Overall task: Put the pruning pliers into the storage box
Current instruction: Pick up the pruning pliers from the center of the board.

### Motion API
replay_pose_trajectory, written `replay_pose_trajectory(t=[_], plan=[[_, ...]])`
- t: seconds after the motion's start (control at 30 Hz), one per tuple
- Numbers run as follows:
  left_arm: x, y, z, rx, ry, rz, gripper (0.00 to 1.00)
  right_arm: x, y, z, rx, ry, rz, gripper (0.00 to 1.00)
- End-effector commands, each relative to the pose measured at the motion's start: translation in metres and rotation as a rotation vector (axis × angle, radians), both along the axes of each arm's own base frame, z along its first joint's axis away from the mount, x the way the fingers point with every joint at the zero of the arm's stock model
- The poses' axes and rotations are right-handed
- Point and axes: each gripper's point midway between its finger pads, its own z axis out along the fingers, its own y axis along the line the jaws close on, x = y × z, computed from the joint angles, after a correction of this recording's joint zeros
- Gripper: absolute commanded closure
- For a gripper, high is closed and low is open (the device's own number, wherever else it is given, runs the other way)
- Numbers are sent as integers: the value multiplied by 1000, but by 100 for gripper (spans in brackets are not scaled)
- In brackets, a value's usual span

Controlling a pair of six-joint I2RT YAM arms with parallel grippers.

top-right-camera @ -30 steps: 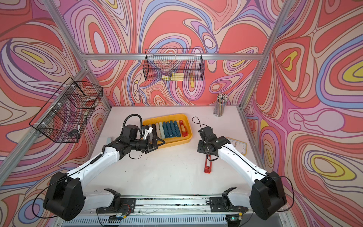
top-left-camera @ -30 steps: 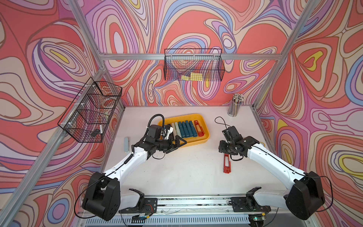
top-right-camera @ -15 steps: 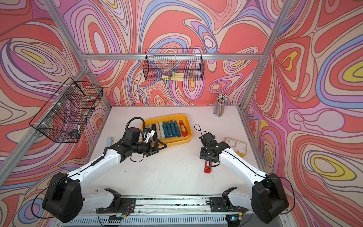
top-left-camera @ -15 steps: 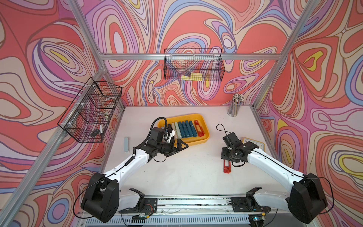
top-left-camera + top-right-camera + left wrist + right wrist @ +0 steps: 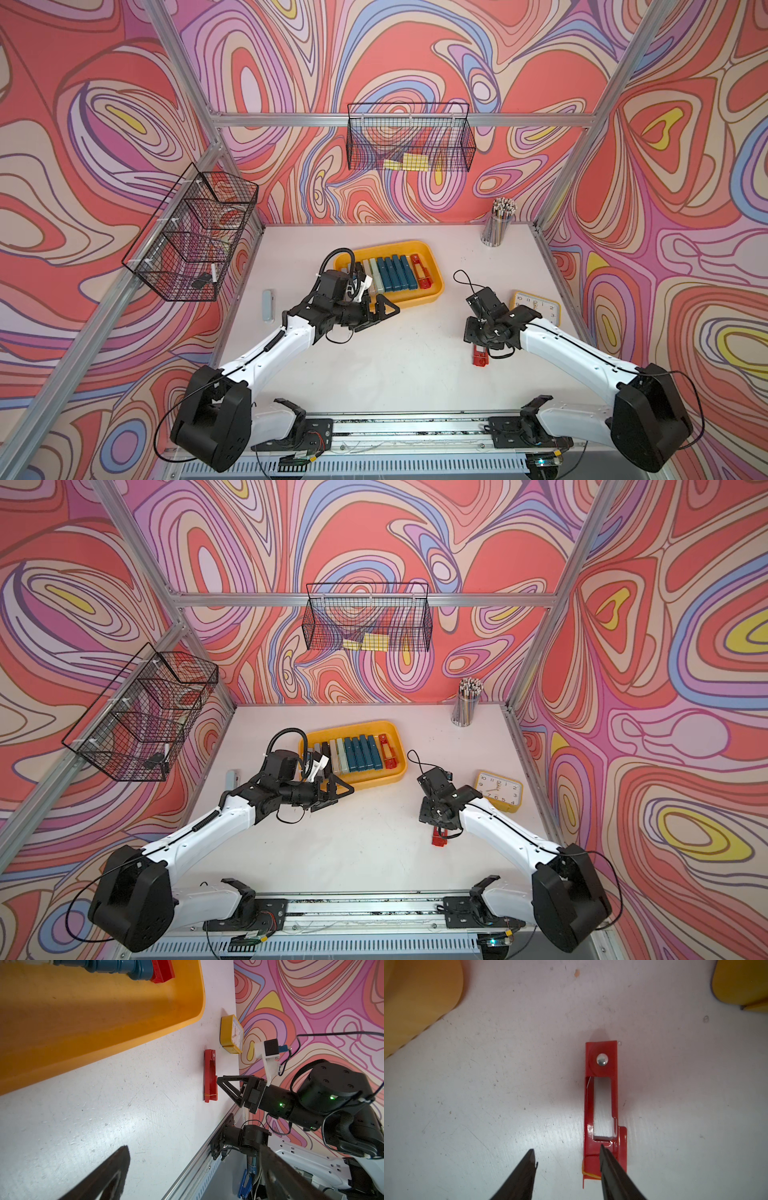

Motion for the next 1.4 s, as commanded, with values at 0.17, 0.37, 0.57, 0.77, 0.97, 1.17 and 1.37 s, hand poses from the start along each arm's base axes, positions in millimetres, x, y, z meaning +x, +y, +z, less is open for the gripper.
replay_pose_trajectory(t=[0.17,0.37,0.57,0.77,0.97,1.17,1.37], plan=[[-2,-1,4,-5,-9,-1,1,-7,-2,-13,-11,14,-28,47],[1,-3,6,-12,-8,-8,1,-6,1,-26,-5,25,-33,46],[0,-3,5,-9,-6,-7,1,-4,2,-37,-17,44,-29,48],[0,-2,3,-4,-1,-6,1,2,5,-42,-24,48,-24,58],[1,-3,5,-4,-1,-7,1,2,5,-48,-35,62,-21,60],[2,-4,3,-2,2,-9,1,1,-1,-47,-65,64,-26,65],[4,-6,4,-10,1,-12,1,1,0,-52,-68,74,-24,80]])
